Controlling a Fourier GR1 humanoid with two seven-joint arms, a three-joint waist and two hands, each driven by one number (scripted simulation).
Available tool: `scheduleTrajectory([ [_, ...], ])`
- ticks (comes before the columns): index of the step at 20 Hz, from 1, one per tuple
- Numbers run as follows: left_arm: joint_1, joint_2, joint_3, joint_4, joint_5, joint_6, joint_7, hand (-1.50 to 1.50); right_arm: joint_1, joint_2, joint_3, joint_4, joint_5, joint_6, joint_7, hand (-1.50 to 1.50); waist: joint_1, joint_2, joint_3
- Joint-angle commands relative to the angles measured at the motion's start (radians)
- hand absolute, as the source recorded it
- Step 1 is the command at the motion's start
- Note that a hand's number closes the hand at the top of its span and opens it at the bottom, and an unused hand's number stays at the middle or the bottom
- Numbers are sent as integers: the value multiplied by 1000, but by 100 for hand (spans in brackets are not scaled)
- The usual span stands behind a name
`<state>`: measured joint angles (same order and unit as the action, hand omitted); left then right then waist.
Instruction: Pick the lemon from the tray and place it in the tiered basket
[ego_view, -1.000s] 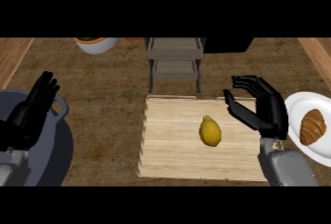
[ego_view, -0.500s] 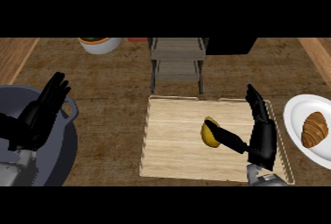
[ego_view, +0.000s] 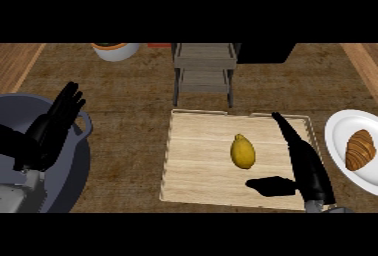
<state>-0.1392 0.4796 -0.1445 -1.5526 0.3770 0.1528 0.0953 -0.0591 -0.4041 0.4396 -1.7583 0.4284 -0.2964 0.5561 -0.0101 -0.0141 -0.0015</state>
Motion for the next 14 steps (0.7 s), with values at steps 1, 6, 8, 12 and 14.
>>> scheduleTrajectory([
  [1, 50, -26, -46, 45, -18, 9, 35, 0, -66, -46, 77, -122, -7, 211, 260, -150, 9, 8, -7],
  [6, 40, -42, -50, 25, -42, 17, 39, 0, -240, 62, 82, -183, 26, 295, 589, -150, 19, 12, -1],
  [8, 54, -17, -5, 59, -4, -37, 20, 0, -225, 106, 127, -218, 105, 263, 654, -150, 12, 11, 0],
  [12, 73, -51, -27, 43, -45, -10, -6, 0, -310, 198, 106, -124, 128, 296, 739, -150, 21, 12, 0],
  [14, 99, -64, -46, -2, -52, 10, 19, 0, -239, 189, 127, -79, 148, 281, 687, -150, 21, 12, 1],
])
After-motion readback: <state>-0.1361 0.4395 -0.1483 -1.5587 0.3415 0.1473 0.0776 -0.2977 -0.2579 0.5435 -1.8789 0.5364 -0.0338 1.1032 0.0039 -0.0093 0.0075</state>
